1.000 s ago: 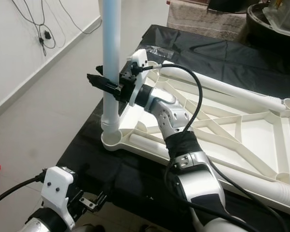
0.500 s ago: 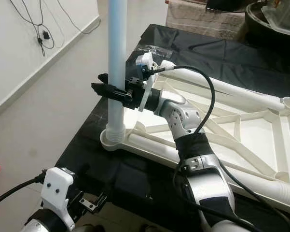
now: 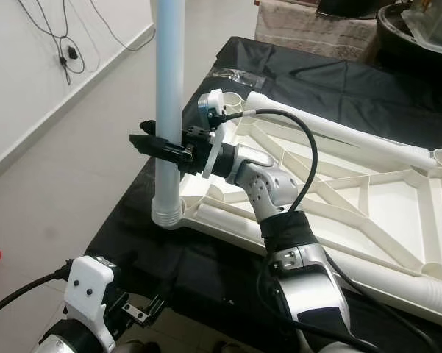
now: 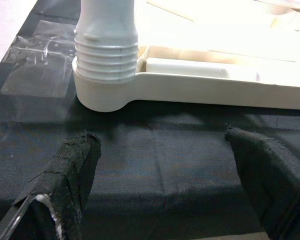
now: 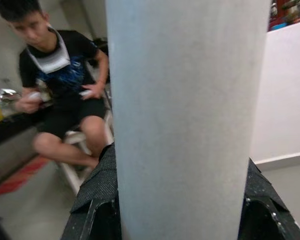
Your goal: Building children table
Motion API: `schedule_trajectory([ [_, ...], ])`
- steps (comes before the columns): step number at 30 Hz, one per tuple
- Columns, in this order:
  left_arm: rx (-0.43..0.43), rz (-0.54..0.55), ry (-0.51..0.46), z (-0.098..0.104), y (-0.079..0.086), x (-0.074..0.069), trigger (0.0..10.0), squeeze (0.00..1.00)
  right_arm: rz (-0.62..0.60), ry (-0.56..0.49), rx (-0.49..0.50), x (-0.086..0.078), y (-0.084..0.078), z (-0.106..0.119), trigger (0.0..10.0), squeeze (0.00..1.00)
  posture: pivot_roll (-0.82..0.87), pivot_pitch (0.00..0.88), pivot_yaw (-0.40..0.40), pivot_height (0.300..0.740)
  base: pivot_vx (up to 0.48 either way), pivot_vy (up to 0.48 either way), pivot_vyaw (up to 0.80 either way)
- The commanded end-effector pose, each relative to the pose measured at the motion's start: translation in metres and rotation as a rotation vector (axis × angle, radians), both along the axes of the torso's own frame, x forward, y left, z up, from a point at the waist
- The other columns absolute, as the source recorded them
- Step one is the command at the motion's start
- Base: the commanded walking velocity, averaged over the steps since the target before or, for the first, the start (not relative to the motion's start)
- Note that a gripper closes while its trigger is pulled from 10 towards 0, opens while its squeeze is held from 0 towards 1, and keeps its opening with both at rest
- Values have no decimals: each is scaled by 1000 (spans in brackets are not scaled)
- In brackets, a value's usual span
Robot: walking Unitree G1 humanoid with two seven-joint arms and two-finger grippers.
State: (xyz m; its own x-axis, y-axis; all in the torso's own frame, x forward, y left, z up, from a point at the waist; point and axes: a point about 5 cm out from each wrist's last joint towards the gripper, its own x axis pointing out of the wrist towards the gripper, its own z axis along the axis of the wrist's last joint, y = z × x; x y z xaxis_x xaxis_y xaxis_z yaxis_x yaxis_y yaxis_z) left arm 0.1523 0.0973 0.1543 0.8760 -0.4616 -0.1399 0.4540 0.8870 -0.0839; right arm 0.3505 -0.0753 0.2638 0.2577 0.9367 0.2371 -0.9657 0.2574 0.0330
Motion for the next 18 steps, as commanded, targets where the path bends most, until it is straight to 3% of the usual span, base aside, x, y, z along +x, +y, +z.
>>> schedule_trajectory([
  [1,2,-7,4,-1,-1,-3,10000,0,-58,8,-43,4,1,-11,0,0,141,212,-60,740,0,0,0],
  [10,4,-11,2,-1,-1,-2,10000,0,-156,-22,-78,12,-4,-14,0,0,140,207,-59,740,0,0,0],
  [18,16,-17,-8,-2,0,1,10000,0,-183,-124,-183,2,-12,-23,0,0,133,200,-57,740,0,0,0],
])
